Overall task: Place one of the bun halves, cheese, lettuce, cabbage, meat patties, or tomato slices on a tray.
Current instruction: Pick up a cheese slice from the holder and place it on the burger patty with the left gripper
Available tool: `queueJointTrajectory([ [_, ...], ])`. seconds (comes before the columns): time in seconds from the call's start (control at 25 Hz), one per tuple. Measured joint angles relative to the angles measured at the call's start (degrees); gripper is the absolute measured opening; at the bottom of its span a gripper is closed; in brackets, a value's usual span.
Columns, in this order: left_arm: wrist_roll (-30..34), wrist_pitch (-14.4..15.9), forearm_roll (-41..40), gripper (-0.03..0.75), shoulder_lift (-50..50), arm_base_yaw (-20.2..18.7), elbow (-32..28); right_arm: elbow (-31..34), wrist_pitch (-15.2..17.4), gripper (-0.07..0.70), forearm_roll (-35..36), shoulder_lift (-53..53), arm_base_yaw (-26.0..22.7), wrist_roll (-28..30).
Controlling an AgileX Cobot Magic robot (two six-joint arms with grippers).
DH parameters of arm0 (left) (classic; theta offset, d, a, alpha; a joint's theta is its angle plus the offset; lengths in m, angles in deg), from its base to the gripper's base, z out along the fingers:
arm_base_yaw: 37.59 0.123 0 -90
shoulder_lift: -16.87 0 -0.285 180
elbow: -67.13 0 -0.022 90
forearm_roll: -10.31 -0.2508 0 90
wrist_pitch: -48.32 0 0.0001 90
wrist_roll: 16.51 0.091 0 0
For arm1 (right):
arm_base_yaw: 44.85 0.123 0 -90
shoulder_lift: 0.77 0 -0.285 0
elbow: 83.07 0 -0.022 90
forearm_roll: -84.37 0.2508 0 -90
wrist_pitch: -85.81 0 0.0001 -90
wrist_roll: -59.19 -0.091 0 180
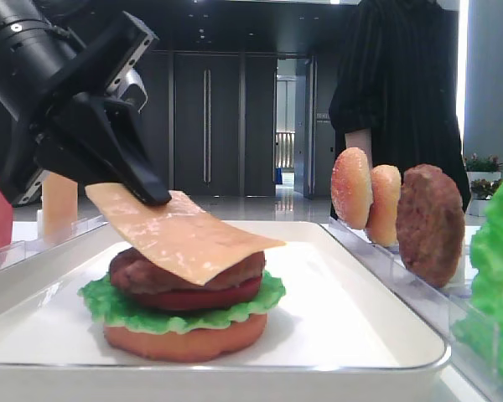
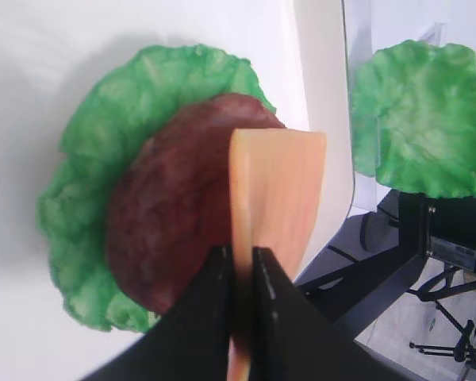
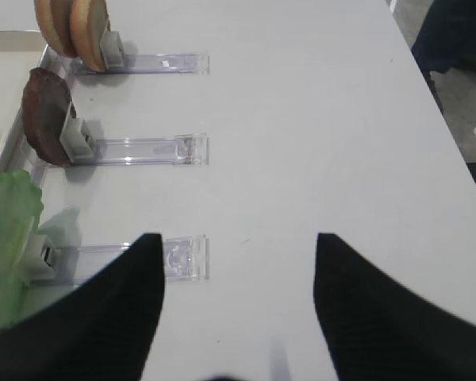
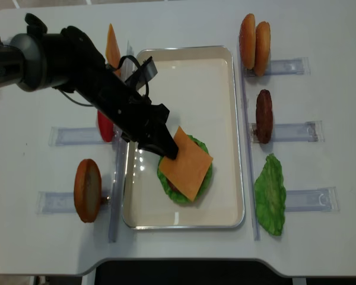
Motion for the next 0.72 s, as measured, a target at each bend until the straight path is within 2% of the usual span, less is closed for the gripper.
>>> queueJointTrajectory([
  [0.28,-0.82,-0.55,-0.34,0.034,0.00,0.00,0.00,0.00,0.00,0.400,0.00,0.00,0.00,0.00],
  [0.4,-0.93,-1.30,-0.45,0.074,0.00,0.00,0.00,0.00,0.00,0.400,0.00,0.00,0.00,0.00],
  [0.64,-1.48,-2.24,-0.91,0.351,0.00,0.00,0.00,0.00,0.00,0.400,0.00,0.00,0.00,0.00],
  [0.72,-2.04,-2.55,-1.33,0.405,-0.06,0.00,0.00,0.00,0.00,0.400,0.00,0.00,0.00,0.00],
])
